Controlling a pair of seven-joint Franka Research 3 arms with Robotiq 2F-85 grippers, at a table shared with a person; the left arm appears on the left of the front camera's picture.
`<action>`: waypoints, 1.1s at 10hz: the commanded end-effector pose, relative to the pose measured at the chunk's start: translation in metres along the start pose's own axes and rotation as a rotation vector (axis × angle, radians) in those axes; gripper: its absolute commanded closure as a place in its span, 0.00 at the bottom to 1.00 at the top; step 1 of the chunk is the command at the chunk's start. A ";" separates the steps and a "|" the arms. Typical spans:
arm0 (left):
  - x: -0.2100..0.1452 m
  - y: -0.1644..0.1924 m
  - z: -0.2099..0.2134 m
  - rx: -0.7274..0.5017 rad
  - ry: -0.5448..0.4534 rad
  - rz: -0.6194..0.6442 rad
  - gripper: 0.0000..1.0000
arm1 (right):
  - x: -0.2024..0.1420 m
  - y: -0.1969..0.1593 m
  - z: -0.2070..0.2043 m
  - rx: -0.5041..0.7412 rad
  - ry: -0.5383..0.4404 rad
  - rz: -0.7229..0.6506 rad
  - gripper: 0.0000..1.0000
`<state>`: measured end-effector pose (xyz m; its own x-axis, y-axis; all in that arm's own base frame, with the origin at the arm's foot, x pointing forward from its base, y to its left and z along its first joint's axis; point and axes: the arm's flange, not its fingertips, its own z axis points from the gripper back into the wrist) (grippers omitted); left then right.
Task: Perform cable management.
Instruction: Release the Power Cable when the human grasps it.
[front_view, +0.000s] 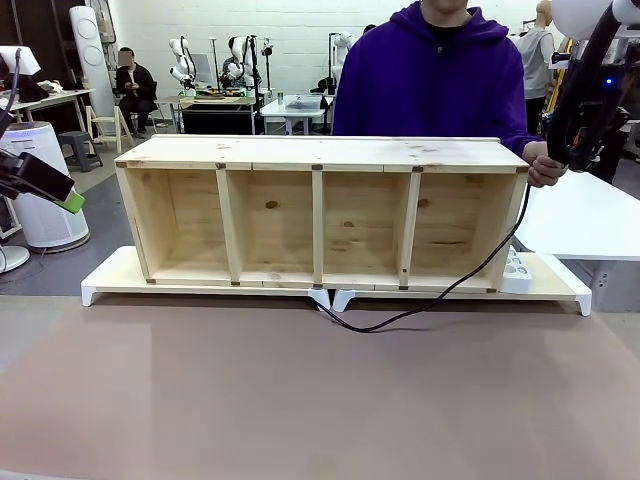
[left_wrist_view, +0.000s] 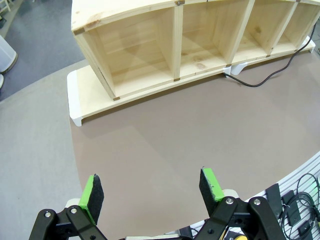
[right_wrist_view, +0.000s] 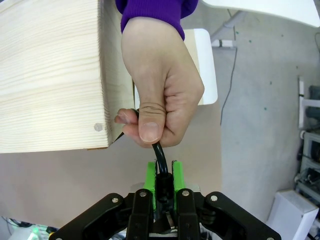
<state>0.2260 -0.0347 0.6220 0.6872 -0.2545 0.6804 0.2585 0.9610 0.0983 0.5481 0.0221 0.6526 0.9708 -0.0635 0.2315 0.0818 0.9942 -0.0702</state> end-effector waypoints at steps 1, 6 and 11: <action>0.001 0.001 0.000 -0.002 -0.007 0.009 0.00 | 0.000 0.000 0.000 0.000 0.001 0.000 0.84; 0.001 0.001 0.000 -0.002 -0.007 0.009 0.00 | -0.001 0.000 0.001 -0.002 0.019 0.008 0.36; 0.001 0.001 0.000 -0.002 -0.007 0.009 0.00 | 0.000 0.000 0.000 -0.002 0.026 0.016 0.00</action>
<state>0.2260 -0.0347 0.6220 0.6872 -0.2545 0.6804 0.2585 0.9610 0.0983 0.5469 0.0231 0.6512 0.9739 -0.0624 0.2184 0.0799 0.9942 -0.0721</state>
